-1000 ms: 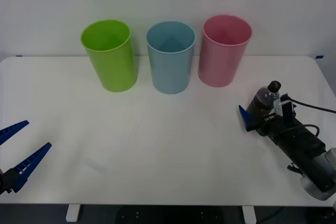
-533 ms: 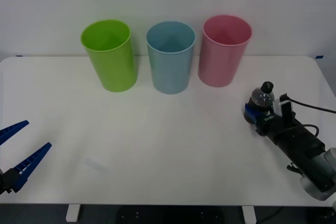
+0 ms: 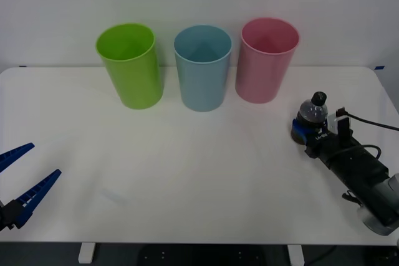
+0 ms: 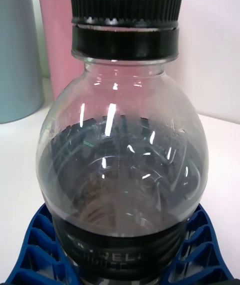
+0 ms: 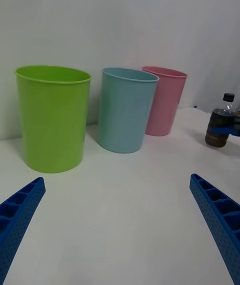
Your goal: Grasp the object on the table and drop it into the matching bin: aluminum can to the light blue bin, PET bottle to the pink bin.
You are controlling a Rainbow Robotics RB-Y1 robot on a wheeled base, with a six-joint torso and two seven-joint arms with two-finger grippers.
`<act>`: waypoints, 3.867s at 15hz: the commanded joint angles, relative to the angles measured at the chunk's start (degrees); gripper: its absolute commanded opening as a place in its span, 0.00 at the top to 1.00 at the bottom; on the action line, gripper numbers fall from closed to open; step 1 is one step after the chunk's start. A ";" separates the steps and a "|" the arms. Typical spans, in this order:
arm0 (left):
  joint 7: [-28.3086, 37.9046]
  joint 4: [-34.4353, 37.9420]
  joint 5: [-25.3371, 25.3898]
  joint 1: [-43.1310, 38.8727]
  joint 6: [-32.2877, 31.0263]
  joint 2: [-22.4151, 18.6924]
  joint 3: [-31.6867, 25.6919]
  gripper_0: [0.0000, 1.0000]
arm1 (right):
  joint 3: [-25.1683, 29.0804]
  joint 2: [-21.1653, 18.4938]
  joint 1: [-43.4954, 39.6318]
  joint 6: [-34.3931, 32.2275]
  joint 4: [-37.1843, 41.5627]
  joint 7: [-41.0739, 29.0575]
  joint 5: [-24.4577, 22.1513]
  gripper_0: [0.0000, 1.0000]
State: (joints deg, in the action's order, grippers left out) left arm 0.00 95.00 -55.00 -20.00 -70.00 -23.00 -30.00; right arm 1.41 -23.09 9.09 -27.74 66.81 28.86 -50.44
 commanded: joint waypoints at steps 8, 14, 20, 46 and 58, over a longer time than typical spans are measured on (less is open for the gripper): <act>0.00 0.00 0.00 0.00 0.00 0.00 0.00 0.00 | 2.28 -2.75 -4.17 -4.87 11.50 -16.56 -2.38 1.00; 0.00 0.00 0.00 0.00 0.00 0.00 0.00 0.00 | 2.28 -5.30 -7.16 -5.22 22.67 -29.65 -2.47 1.00; 0.00 0.00 0.00 0.00 0.00 0.00 0.00 0.00 | 3.51 -9.43 -6.98 -5.14 29.61 -41.87 -2.47 1.00; 0.00 0.00 0.00 0.00 0.00 0.00 0.00 0.00 | -7.57 -18.22 31.60 -4.96 0.96 -51.10 -13.01 1.00; 0.00 0.00 0.00 0.00 0.00 0.00 0.00 0.00 | -7.57 -6.44 44.43 0.14 -16.80 -48.64 -24.26 1.00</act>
State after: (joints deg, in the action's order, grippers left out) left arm 0.00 95.00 -55.00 -20.00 -70.00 -23.00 -30.00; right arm -6.15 -30.00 53.51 -28.06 50.01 -19.98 -74.42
